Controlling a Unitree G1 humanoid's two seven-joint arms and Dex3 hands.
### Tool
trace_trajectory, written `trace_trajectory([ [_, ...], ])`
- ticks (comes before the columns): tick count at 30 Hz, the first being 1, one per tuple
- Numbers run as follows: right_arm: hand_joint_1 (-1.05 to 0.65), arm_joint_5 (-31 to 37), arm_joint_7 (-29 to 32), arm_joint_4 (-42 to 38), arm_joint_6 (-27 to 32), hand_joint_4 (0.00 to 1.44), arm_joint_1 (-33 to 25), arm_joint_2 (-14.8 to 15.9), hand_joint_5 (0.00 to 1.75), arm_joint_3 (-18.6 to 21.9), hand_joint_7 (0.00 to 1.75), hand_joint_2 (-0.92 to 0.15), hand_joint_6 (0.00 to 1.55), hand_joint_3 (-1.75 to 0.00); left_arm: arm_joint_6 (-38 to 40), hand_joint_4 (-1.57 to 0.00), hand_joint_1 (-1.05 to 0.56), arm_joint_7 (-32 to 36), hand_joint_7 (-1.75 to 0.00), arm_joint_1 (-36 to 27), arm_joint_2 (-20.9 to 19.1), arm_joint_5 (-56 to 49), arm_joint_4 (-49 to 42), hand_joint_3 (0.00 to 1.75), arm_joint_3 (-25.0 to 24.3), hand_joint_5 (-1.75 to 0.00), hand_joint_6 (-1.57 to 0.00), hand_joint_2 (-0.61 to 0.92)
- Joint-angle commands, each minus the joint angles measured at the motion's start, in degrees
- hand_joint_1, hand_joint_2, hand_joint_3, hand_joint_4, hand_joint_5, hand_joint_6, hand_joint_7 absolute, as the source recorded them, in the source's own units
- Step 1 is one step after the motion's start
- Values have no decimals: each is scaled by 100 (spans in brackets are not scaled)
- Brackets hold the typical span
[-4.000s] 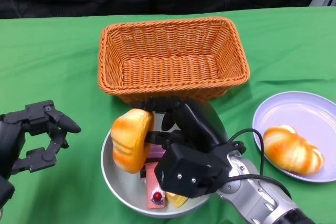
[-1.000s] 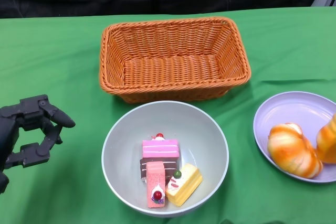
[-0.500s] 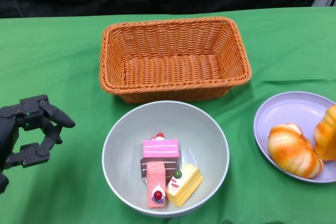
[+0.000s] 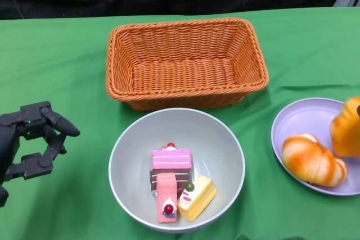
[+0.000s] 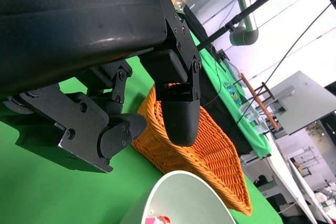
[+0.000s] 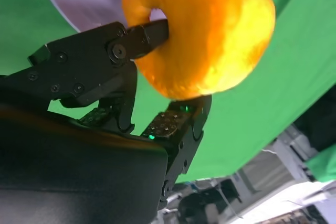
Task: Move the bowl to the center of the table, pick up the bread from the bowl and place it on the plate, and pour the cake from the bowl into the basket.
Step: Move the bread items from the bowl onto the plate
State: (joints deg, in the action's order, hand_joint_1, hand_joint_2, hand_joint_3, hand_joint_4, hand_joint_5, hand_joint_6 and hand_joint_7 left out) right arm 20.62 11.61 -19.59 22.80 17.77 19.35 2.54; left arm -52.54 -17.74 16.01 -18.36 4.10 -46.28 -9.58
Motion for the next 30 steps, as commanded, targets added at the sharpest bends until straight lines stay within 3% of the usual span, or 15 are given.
trace_trajectory([
  [1, -36, 128, -135, 320, 141, 80, -90, 151, 19, -100, 0, -92, 52, -11, 0, -86, 10, -23, -107, -60, -118, 8, 40, 93, -10, -142, -87, 60],
  [8, -39, 310, -397, 836, 250, 66, -240, 232, 8, -263, 0, -92, 47, -10, 18, -86, 10, -45, -108, -57, -119, 20, 25, 93, -4, -142, -86, 60],
  [11, -38, 393, -491, 987, 348, 78, -268, 268, 14, -331, 0, -92, 47, -10, 35, -86, 10, -46, -109, -60, -120, 21, 32, 93, 0, -142, -86, 60],
  [20, -40, 552, -688, 1070, 521, 78, -265, 294, 15, -446, 1, -92, 49, -12, 26, -86, 9, -53, -109, -66, -126, 29, 27, 93, 0, -141, -86, 60],
  [24, -32, 296, -348, 1105, 69, 88, -379, 74, 28, -171, 3, -92, 60, -6, 29, -86, 9, -75, -109, -76, -126, 60, 39, 93, -6, -141, -86, 60],
  [28, -20, -479, -68, 1703, -1662, 82, -894, -405, 18, 144, 7, -92, 78, -7, 46, -86, 9, -52, -109, -67, -132, 55, 33, 93, -14, -139, -86, 60],
  [30, -19, -715, -180, 1825, -2270, 83, -1052, -472, 16, 142, 7, -92, 82, -6, 55, -86, 9, -42, -108, -62, -130, 48, 31, 93, -13, -139, -86, 60],
])
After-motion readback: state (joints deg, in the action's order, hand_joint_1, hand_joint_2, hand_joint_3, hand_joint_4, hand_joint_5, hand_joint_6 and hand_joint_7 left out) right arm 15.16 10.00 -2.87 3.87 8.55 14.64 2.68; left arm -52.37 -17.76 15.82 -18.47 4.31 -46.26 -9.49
